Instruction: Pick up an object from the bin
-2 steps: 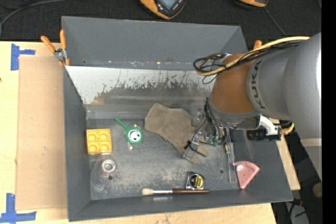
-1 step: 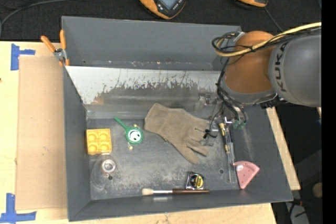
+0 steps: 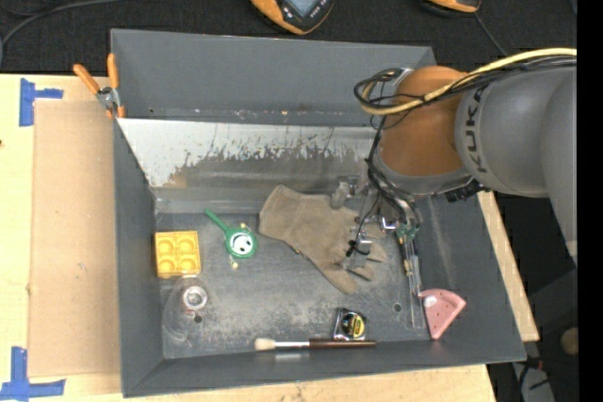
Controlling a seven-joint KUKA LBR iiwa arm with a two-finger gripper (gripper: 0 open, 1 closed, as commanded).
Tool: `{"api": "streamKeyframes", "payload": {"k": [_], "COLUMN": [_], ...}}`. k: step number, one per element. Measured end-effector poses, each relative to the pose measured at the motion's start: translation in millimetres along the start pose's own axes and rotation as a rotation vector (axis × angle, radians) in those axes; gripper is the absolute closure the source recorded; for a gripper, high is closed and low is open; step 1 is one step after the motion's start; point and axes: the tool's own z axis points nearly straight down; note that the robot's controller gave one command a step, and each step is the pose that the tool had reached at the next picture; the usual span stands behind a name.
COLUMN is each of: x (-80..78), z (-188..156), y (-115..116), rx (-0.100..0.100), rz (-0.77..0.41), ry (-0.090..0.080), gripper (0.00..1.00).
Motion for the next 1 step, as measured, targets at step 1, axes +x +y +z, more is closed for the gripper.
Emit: {"api": "streamKeyframes", "payload": {"k": [1], "x": [-16.1], "z": [29.0], "y": [24.5], "rx": [0.003], "rz": [0.135], "ry": [-0.011], "gripper": [0.00]}}
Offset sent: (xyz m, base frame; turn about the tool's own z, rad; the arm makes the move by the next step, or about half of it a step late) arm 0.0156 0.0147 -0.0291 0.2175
